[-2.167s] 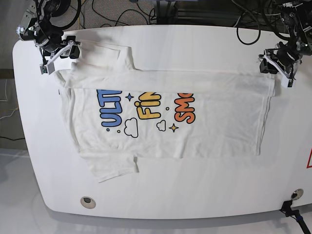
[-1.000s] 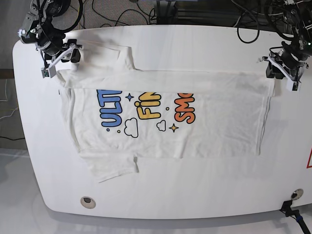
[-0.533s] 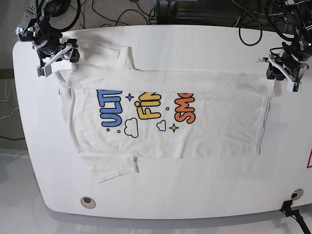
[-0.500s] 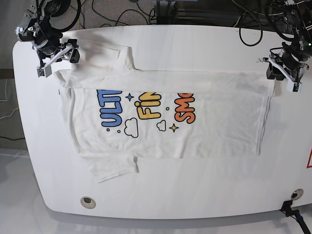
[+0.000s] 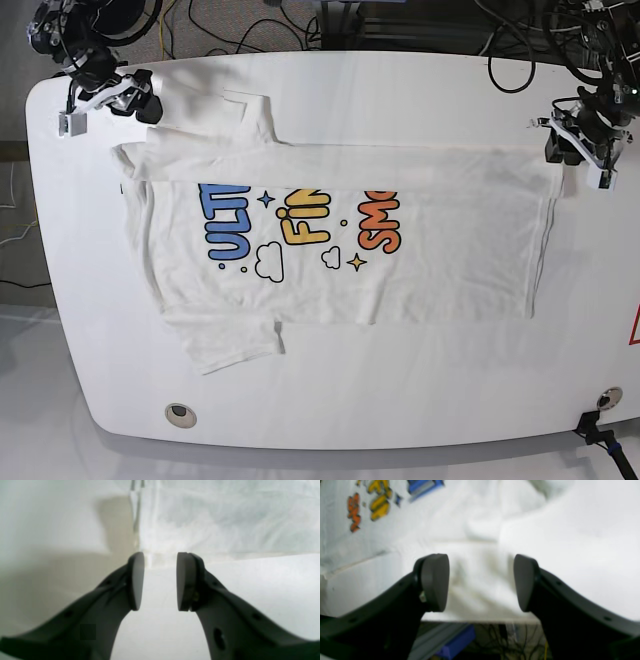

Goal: Fold the T-shirt properly
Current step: 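Raise the right gripper and move it toward the sleeve, then grasp the sleeve with the right gripper and fold it inward, then lower the left gripper onto the shirt's side edge beside it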

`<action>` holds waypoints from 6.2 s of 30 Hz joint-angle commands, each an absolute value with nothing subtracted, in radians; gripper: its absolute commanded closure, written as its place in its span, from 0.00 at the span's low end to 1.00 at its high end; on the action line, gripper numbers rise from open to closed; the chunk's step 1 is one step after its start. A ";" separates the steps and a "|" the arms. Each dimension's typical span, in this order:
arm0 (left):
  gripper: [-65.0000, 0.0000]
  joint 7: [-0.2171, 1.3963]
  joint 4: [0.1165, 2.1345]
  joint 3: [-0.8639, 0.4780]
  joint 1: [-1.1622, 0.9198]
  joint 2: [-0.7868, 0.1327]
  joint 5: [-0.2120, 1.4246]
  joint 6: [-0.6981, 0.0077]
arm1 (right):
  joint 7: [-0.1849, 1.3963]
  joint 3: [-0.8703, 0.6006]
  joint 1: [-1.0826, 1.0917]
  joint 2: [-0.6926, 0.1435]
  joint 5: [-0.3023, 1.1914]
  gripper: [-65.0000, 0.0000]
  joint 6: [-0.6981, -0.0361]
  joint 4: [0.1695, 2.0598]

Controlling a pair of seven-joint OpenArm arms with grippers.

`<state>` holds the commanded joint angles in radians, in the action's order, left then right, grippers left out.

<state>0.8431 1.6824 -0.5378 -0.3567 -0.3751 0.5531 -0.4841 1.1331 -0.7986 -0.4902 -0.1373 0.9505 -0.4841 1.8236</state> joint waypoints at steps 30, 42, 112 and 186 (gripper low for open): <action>0.70 0.843 1.682 -0.538 -0.355 -0.375 0.553 -0.486 | 1.125 -0.682 -0.455 -0.090 0.946 0.40 -0.516 1.666; 0.70 0.843 1.682 -0.538 -0.355 -0.375 0.553 -0.486 | 1.125 -0.682 -0.412 -0.094 0.946 0.73 -0.516 1.664; 0.70 0.843 1.687 -0.516 -0.354 -0.375 0.552 -0.486 | 1.196 -0.581 0.093 -0.193 0.757 0.27 -0.412 1.685; 0.30 0.840 1.603 -0.518 -0.285 -0.369 0.470 -0.598 | 0.865 -0.582 -0.148 -0.277 0.360 1.00 -0.470 1.514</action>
